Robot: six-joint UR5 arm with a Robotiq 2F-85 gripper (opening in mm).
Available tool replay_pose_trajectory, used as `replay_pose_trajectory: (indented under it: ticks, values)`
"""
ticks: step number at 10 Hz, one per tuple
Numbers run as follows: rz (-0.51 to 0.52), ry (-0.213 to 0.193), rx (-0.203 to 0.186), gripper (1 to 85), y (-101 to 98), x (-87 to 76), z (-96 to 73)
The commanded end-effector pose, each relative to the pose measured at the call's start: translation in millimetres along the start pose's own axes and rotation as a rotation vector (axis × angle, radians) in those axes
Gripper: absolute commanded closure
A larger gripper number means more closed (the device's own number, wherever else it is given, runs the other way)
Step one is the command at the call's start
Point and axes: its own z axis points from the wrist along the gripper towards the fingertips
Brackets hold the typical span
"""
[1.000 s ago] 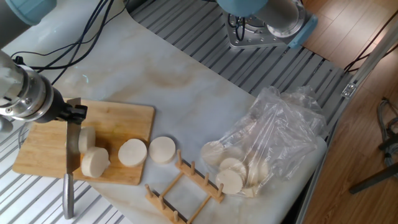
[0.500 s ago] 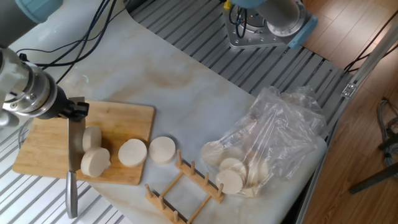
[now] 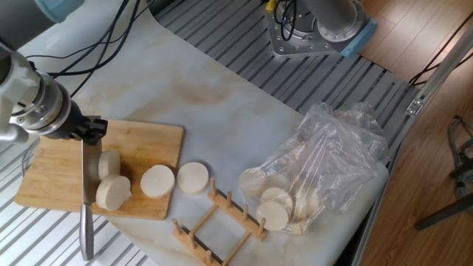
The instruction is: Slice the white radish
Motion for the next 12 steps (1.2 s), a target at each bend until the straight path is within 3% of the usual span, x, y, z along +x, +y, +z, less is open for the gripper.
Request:
replay_pose_trajectory:
  ticks: [1, 2, 5, 7, 12]
  values:
    - [-0.022, -0.060, 0.020, 84.3, -1.9, -6.6, 8.8]
    - [-0.034, -0.069, 0.028, 84.3, -5.5, -7.1, 9.0]
    - [-0.047, -0.154, 0.034, 84.3, -10.2, -22.5, 7.7]
    - [-0.053, -0.182, 0.039, 84.3, -12.2, -24.2, 10.0]
    - [-0.050, -0.169, 0.045, 84.3, -14.8, -9.6, 25.5]
